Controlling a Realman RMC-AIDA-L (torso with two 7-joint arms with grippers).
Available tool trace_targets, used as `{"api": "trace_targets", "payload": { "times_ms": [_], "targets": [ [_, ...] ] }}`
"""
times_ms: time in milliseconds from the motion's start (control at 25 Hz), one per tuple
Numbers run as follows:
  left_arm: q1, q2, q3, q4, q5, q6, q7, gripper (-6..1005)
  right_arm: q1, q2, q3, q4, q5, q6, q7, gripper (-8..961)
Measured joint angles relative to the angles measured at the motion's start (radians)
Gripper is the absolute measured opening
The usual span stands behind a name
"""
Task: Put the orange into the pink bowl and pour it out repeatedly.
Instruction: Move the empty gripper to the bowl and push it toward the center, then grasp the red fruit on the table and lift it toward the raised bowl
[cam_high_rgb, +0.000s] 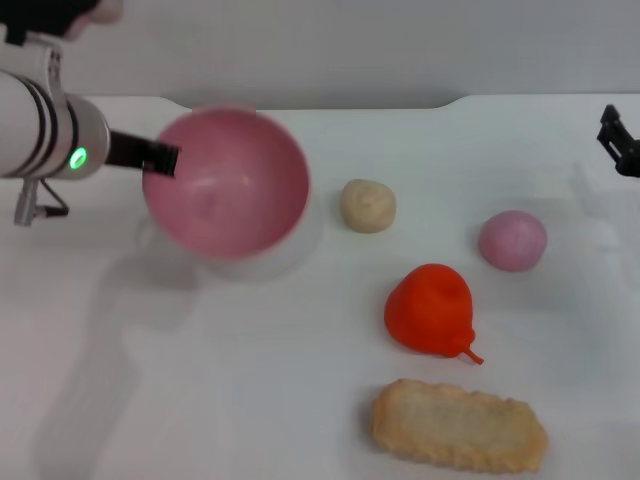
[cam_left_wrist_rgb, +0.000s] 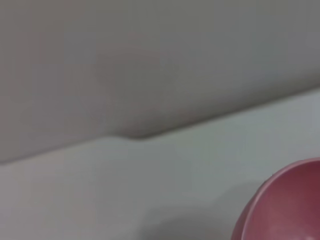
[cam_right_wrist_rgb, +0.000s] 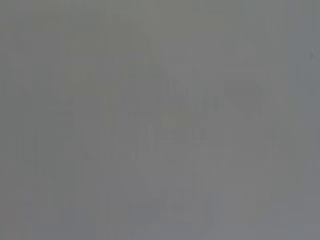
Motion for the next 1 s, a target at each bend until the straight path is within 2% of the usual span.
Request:
{"api": "trace_targets", "payload": {
  "times_ms": [240,440,520,560,600,760,880,1000],
  "targets": [
    [0.001,0.003,-0.048,0.014,-0.056,0.044,-0.004,42,-0.006,-0.001,-0.01,-0.108,-0.003,0.161,-0.005,738],
    [-0.03,0.005,-0.065,0.014,-0.06,0.044,0.012,42,-0.068,-0.004,-0.001,-0.369,-0.06,0.421,-0.005,738],
    [-0.04,0.006,-0.066,0.015,-0.06,0.029,0.017,42,-0.085,-0.004,0.003,-0.493,-0.103,0.576,-0.006,737],
    [-0.04,0.006,-0.066,0.015,-0.06,0.029,0.017,42,-0.091,-0.004,0.003,-0.624,-0.158,0.774,-0.007,737],
    [-0.04,0.006,-0.066,0.015,-0.06,0.03,0.022,42,-0.091,-0.004,0.003,-0.624,-0.158,0.774,-0.007,737],
    [-0.04,0.006,-0.067,0.009,-0.06,0.035,0.031,42,-0.068,-0.004,0.0,-0.798,-0.19,1.093,-0.03,737],
    [-0.04,0.006,-0.069,0.009,-0.06,0.037,0.04,42,-0.013,-0.006,0.04,-0.898,-0.137,1.333,-0.095,737],
    [-0.037,0.005,-0.075,0.008,-0.06,0.039,0.058,42,0.046,-0.007,0.119,-0.959,0.009,1.535,-0.235,736]
  ]
}}
